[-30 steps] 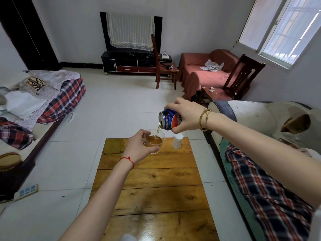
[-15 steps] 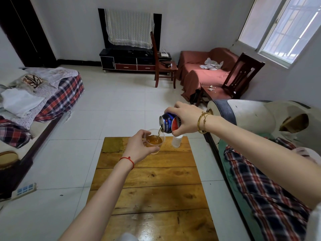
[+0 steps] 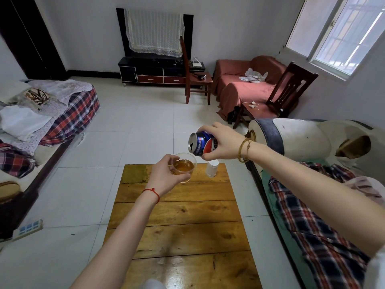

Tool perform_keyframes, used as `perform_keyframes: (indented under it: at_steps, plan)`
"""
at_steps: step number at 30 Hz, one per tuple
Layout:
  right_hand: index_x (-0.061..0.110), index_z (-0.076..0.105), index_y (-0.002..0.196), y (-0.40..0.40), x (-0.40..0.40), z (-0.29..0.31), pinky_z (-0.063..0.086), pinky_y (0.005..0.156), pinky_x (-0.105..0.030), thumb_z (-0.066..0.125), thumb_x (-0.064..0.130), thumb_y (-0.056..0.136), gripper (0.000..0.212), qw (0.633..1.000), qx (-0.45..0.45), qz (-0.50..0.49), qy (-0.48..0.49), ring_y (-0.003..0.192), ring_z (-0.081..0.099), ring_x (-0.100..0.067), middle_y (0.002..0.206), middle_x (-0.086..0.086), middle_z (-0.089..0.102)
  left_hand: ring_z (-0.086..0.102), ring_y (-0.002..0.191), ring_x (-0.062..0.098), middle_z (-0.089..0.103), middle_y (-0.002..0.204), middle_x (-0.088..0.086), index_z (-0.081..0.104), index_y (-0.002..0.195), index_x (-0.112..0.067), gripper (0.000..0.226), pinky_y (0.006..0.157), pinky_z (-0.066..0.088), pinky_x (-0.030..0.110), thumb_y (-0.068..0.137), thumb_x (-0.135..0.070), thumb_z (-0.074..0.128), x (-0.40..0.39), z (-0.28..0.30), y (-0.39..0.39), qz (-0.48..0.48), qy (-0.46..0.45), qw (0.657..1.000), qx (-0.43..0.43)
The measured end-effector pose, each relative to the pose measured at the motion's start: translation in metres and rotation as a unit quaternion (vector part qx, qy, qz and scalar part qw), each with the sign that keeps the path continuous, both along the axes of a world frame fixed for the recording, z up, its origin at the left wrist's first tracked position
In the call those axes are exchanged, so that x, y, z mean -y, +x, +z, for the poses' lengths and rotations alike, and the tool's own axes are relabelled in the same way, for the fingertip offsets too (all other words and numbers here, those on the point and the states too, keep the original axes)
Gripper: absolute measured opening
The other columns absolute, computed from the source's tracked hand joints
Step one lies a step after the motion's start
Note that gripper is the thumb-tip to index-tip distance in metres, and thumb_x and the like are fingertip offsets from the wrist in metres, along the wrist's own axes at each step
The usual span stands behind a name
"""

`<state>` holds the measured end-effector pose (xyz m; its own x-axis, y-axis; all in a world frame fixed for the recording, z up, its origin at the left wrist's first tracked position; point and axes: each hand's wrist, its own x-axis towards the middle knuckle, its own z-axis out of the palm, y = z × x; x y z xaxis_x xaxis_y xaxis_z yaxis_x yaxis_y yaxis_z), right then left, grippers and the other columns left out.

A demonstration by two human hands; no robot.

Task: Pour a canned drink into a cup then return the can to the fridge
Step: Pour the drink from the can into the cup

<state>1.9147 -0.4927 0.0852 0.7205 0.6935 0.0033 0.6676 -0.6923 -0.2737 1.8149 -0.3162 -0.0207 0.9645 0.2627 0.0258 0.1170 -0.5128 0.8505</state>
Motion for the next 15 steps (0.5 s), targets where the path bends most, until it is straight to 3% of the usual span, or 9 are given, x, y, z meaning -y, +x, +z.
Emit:
perform_keyframes:
  at_steps: [4, 9, 13, 15]
  plan:
    - [0.020, 0.048, 0.130, 0.003, 0.004, -0.012, 0.049, 0.088, -0.029, 0.079, 0.036, 0.072, 0.068, 0.993, -0.039, -0.031, 0.105, 0.103, 0.054, -0.019, 0.114, -0.004, 0.055, 0.059, 0.115, 0.022, 0.059, 0.129, 0.004, 0.053, 0.129, -0.015, 0.070, 0.091, 0.051, 0.028, 0.068, -0.029, 0.086, -0.006, -0.002, 0.004, 0.009, -0.022, 1.000, 0.008]
    - [0.020, 0.048, 0.129, 0.004, 0.009, -0.046, 0.037, 0.072, -0.002, 0.079, 0.028, 0.075, 0.063, 0.956, -0.120, -0.107, 0.246, 0.099, 0.055, -0.009, 0.116, 0.003, 0.057, 0.059, 0.112, 0.018, 0.060, 0.127, 0.004, 0.055, 0.128, -0.014, 0.071, 0.092, 0.050, 0.025, 0.067, -0.028, 0.087, -0.012, -0.014, 0.007, 0.038, -0.026, 0.999, 0.010]
    - [0.021, 0.048, 0.128, 0.007, 0.013, -0.091, 0.044, 0.085, -0.016, 0.079, 0.027, 0.075, 0.061, 0.924, -0.158, -0.151, 0.312, 0.106, 0.054, -0.008, 0.117, 0.007, 0.057, 0.059, 0.108, 0.014, 0.061, 0.121, 0.000, 0.057, 0.124, -0.015, 0.069, 0.092, 0.051, 0.025, 0.065, -0.030, 0.088, -0.020, -0.039, 0.005, 0.059, -0.019, 0.998, 0.002]
    - [0.023, 0.047, 0.126, 0.007, 0.015, -0.119, 0.045, 0.088, -0.016, 0.079, 0.028, 0.074, 0.062, 0.915, -0.176, -0.165, 0.323, 0.106, 0.055, -0.002, 0.116, 0.014, 0.057, 0.056, 0.105, 0.011, 0.060, 0.116, -0.005, 0.057, 0.123, -0.017, 0.066, 0.088, 0.049, 0.022, 0.066, -0.029, 0.088, -0.023, -0.056, 0.002, 0.066, -0.014, 0.998, -0.008]
